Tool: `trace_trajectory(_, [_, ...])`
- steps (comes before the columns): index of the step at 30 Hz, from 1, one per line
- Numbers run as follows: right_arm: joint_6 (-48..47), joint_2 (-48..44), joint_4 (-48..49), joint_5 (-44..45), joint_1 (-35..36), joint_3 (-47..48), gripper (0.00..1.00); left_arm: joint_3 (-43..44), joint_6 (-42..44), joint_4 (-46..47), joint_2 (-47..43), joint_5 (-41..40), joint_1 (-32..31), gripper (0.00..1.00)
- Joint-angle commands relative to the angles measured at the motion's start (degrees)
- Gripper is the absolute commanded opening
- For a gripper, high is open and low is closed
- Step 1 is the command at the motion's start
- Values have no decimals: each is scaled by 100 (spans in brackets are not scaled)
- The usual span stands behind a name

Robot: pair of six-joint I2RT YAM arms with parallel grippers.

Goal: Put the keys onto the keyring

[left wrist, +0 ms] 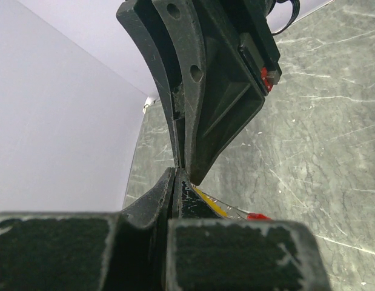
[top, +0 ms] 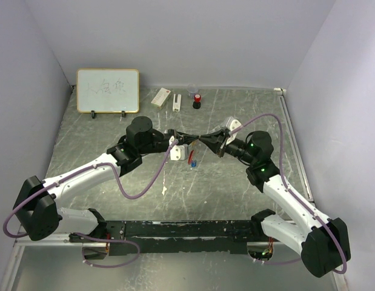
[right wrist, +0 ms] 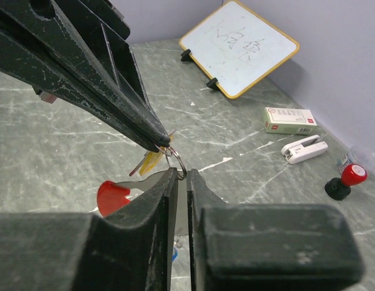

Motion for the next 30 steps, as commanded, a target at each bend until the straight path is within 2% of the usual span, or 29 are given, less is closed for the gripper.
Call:
trace_trajectory(1, [24, -52, 200, -69, -35, 136, 9, 69, -40, 128, -47, 169, -3, 7])
trace_trajectory(11, [-46, -96, 61, 43, -34, 191, 0, 112, -107, 183, 123, 100, 20, 7])
trace_trajectory(17, [-249, -217, -339, 309, -36, 290, 0, 232, -74, 132, 275, -138, 29, 7])
trace_trajectory(30, [-590, -10, -1753, 582, -24, 1041, 0, 700, 191, -157, 729, -129, 29, 7])
